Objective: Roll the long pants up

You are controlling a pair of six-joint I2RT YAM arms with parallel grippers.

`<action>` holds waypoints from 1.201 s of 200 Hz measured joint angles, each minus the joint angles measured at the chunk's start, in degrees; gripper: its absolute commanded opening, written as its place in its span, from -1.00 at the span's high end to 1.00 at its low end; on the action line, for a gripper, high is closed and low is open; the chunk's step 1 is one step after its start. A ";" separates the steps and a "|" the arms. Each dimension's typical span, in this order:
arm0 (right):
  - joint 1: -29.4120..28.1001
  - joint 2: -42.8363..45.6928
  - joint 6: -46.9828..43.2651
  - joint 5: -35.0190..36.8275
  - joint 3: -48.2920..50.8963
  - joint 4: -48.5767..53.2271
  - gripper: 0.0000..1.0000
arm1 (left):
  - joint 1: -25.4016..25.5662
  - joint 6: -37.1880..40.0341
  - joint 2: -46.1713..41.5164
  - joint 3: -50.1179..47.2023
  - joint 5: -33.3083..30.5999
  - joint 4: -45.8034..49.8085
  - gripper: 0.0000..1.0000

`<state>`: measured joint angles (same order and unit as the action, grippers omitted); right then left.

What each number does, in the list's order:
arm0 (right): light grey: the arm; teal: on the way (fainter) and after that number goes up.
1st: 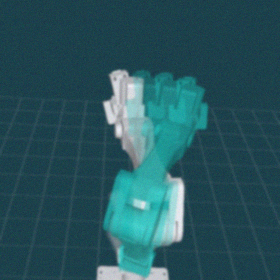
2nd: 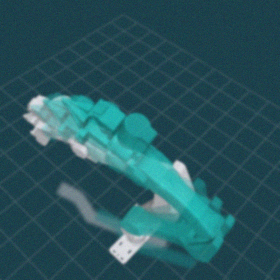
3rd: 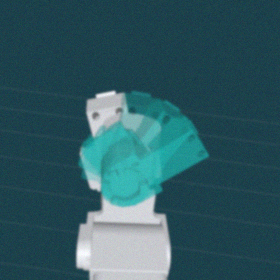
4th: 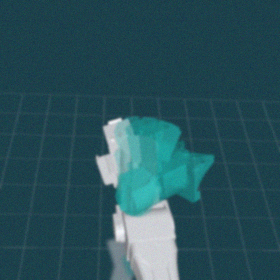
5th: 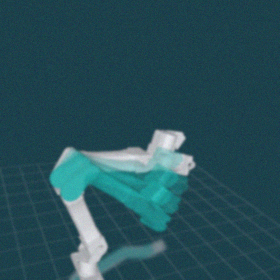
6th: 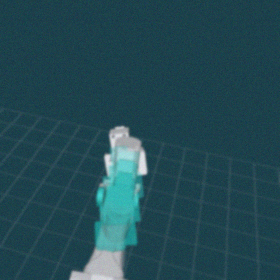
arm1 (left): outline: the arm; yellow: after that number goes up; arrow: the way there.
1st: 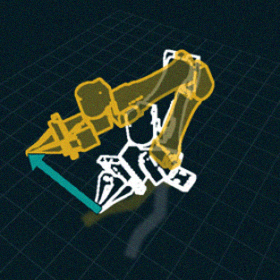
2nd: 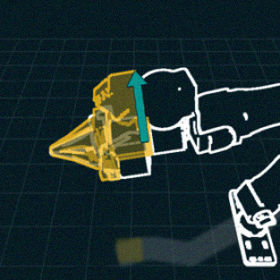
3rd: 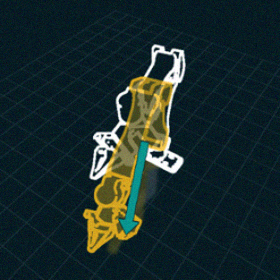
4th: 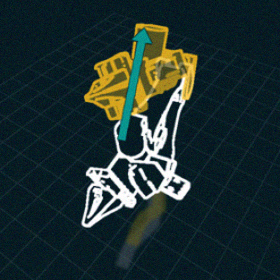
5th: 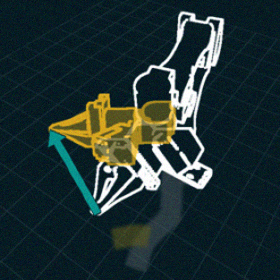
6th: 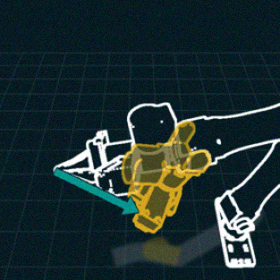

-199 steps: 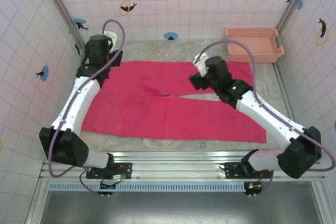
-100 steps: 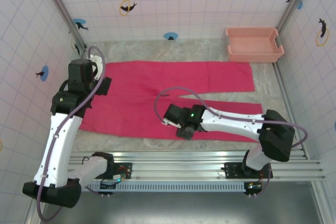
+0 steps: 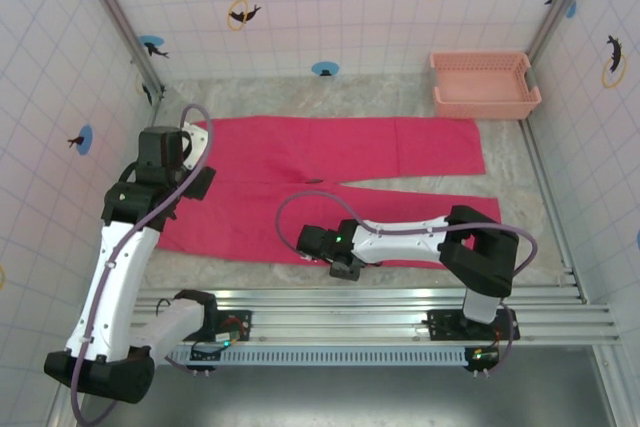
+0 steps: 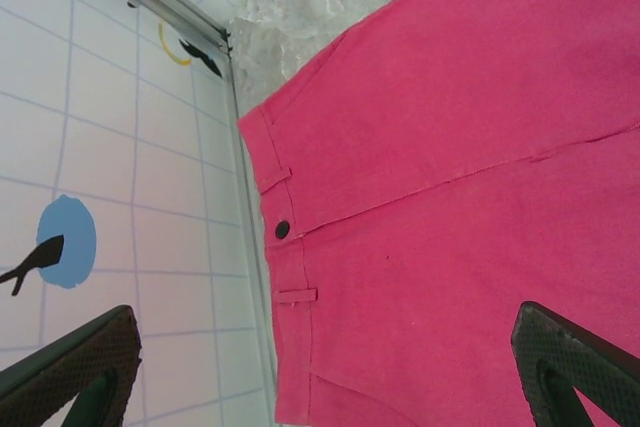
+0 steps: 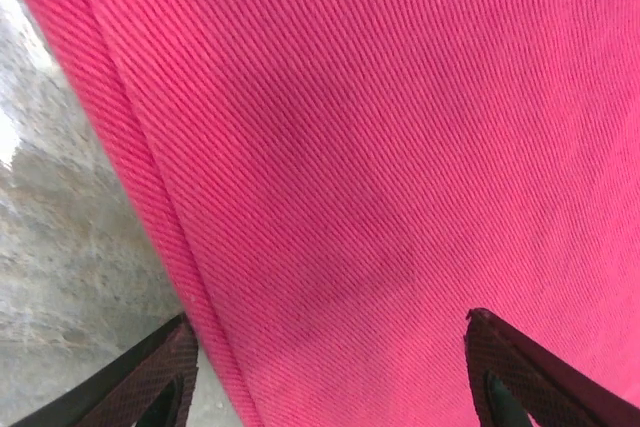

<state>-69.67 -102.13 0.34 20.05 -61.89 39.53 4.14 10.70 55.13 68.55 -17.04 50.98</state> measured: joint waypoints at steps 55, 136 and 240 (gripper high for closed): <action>-0.07 -1.68 0.11 -0.57 -0.20 -0.63 0.86 | 0.11 1.01 -1.77 -2.99 0.02 0.48 -0.91; 5.55 2.40 -5.05 -3.19 -4.46 3.93 1.00 | 4.55 7.85 -0.02 -9.62 1.29 1.90 -0.92; 22.64 4.02 -11.54 -17.90 -27.04 13.31 1.00 | 10.27 10.56 11.06 -8.83 8.04 5.81 -0.95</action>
<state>-47.03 -98.10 -11.20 2.15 -88.92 52.84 14.41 21.26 66.19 59.72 -8.99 56.80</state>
